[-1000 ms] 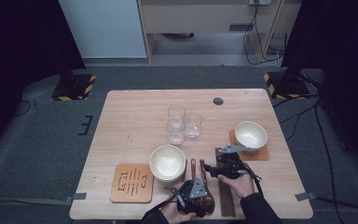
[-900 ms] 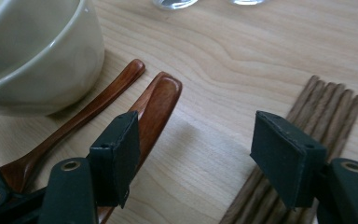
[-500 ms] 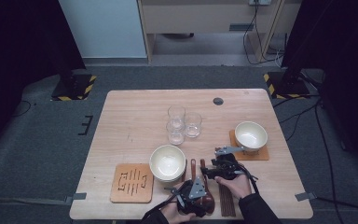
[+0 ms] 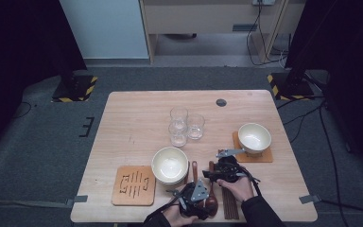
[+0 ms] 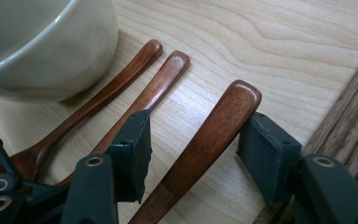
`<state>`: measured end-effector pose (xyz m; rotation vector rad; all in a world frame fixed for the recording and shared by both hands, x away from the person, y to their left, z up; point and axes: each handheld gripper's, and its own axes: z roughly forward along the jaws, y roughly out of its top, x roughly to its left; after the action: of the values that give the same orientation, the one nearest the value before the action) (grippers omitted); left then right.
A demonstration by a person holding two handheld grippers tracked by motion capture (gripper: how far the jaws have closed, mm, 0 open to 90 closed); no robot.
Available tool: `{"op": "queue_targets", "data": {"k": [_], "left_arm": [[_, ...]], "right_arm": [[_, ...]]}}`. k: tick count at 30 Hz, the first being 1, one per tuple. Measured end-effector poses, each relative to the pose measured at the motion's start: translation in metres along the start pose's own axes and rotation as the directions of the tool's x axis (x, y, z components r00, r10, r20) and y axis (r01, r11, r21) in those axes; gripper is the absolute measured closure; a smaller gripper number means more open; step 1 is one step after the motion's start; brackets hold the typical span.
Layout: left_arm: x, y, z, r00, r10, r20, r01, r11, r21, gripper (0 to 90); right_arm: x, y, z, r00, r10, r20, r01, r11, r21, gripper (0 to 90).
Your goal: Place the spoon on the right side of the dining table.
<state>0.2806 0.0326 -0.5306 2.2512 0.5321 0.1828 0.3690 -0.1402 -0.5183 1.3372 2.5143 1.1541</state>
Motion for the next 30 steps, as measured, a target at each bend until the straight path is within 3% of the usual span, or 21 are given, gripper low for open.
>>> {"op": "queue_targets", "data": {"k": [4, 8, 21, 30], "left_arm": [[0.0, 0.0, 0.0, 1.0, 0.001, 0.0, -0.001, 1.0, -0.002, 32.0], [0.0, 0.0, 0.0, 1.0, -0.002, -0.002, 0.002, 1.0, -0.002, 32.0], [0.003, 0.0, -0.001, 0.9978, -0.033, -0.057, 0.032, 0.9994, -0.011, 32.0], [0.005, 0.0, 0.0, 0.9969, -0.042, -0.066, 0.041, 0.999, -0.017, 32.0]], "right_arm": [[0.0, 0.0, 0.002, 0.9999, -0.008, 0.007, 0.008, 1.0, 0.03, 55.2], [0.001, 0.001, 0.001, 1.0, -0.004, -0.005, 0.004, 0.999, 0.042, 58.2], [0.0, 0.009, -0.014, 0.9988, 0.022, -0.044, -0.024, 0.998, -0.051, 66.1], [-0.001, 0.013, -0.021, 0.9963, 0.041, -0.076, -0.048, 0.995, -0.087, 69.4]]}}
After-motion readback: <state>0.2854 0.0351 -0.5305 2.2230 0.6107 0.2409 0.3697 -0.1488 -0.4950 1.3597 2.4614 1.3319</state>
